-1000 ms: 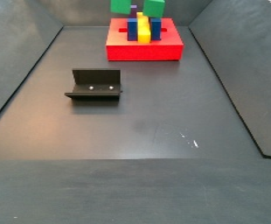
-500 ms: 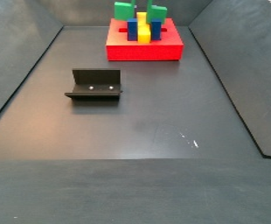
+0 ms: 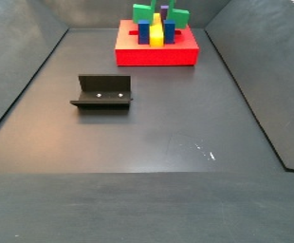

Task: Pick up the green object. Move up. Place the green object on the fixture. Regrasp the green object. Move to above the board. Insert the green object.
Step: Insert the green object.

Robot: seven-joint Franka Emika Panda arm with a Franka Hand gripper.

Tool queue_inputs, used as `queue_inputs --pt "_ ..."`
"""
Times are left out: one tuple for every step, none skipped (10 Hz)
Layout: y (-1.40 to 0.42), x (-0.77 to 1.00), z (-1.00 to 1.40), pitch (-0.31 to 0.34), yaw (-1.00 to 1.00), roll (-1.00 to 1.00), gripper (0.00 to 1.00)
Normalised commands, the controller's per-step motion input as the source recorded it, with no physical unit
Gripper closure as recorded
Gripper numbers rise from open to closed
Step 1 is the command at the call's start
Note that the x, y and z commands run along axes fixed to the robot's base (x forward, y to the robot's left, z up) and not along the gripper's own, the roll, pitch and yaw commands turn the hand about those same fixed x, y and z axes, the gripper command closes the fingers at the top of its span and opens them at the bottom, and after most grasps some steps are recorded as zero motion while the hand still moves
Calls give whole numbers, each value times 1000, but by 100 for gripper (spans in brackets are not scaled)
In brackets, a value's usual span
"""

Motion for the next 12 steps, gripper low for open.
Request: queue_inputs --pt "-94 240 -197 0 0 64 100" --pt "-94 317 -177 0 0 74 100" --pt "-106 306 -137 0 0 93 100" --pt "-86 263 -109 0 0 91 100" --pt "-40 91 -80 6 0 130 100" --pt "0 0 -160 17 0 209 100" --pt "0 -6 -189 26 0 216 100" --pt "63 -66 -160 34 0 194 100" --pt "23 0 -129 53 131 204 100" --pt "0 0 -34 83 91 214 100" --pt "-46 0 0 27 54 20 100" --pt "-83 54 0 6 40 0 100"
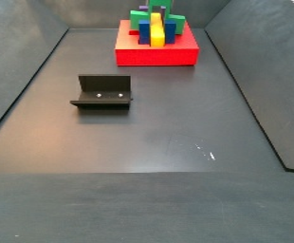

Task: Pick up the green object. Move up. Place the green object on the fixture. Regrasp the green object. Move to above the board. Insert the green object.
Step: Insert the green object.

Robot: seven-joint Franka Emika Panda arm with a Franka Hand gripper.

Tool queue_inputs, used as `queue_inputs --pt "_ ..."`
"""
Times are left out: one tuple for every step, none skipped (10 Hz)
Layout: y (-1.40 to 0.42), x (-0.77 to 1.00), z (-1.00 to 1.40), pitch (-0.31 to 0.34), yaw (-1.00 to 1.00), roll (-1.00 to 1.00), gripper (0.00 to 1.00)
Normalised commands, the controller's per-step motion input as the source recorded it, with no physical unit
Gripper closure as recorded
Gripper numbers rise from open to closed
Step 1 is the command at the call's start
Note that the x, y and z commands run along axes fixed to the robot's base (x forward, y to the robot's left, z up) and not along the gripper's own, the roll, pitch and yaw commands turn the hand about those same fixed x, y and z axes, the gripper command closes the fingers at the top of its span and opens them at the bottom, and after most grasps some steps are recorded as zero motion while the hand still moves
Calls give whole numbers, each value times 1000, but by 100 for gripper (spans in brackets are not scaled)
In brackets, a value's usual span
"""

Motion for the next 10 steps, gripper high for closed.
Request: queue_inputs --pt "-166 140 0 56 0 119 100" --pt "-189 194 0 106 0 164 100" --pt "-131 174 -20 123 0 157 100" --pt "-77 134 -6 116 0 144 100" --pt "-3 83 -23 79 0 110 100" --pt "0 54 -74 59 0 104 100" --pt "0 31 -191 49 0 166 100" --pt "0 66 -234 66 37 221 100" --pt "0 40 -220 57 14 164 100" --pt "0 29 -186 47 9 117 100"
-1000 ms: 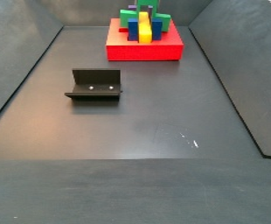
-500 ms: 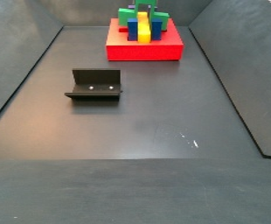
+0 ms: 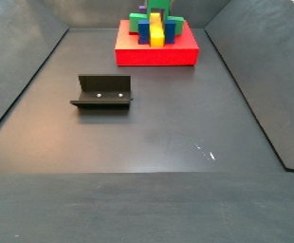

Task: Pick up the green object. Move up. Place the green object on the fixture. Regrasp the green object. Move to above the board. Insert the green object.
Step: Insert the green object.

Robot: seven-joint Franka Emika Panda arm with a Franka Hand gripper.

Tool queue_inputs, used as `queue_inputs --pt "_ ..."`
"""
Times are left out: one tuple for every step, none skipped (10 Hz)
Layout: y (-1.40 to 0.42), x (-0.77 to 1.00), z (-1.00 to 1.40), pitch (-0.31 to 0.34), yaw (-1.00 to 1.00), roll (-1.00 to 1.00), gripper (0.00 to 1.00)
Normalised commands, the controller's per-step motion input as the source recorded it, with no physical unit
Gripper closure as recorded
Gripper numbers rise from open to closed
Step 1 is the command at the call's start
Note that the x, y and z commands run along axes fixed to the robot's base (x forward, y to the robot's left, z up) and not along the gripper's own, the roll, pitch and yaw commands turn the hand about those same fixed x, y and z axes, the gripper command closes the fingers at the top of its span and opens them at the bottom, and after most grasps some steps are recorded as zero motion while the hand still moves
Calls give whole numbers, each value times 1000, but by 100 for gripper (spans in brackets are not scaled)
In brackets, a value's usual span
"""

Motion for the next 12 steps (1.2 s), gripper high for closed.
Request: queue_inputs --pt "-9 31 -183 43 0 120 100" --pt "0 51 -217 50 6 167 100" --pt "0 114 -229 63 46 214 100" --pt "0 149 -214 69 69 240 100" --pt "0 140 -171 70 71 230 100" --pt "0 111 -160 67 69 201 100" --pt "0 103 -300 13 71 197 100" --pt "-6 263 -386 3 60 191 100" --pt "0 391 -466 19 49 181 100" --pt "-40 400 -480 21 43 204 100" --pt "-63 371 -486 11 29 200 100" --pt "-77 346 -486 7 17 210 100"
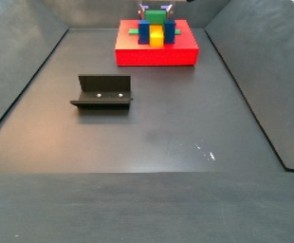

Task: Pick up the green object. Move up. Place the green object on the fixture. Regrasp the green object. Move to above the board. Insert the green object.
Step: Insert the green object.

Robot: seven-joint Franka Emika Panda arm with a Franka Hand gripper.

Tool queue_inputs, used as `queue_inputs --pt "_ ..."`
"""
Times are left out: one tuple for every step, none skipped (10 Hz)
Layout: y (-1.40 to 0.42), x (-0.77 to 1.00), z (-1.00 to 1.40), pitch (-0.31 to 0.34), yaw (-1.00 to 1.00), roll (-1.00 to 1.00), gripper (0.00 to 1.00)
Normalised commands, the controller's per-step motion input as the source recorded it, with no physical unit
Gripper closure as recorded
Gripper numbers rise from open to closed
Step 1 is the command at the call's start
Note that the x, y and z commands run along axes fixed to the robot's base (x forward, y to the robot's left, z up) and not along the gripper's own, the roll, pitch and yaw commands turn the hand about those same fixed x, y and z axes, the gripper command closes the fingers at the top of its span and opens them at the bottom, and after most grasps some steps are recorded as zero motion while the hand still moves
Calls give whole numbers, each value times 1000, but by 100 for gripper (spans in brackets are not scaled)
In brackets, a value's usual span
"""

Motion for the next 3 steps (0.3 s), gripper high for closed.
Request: queue_inputs --pt "-71 280 -460 13 9 224 100" --pt "-111 180 -423 6 0 210 100" --pt "0 0 0 0 0 0 100"
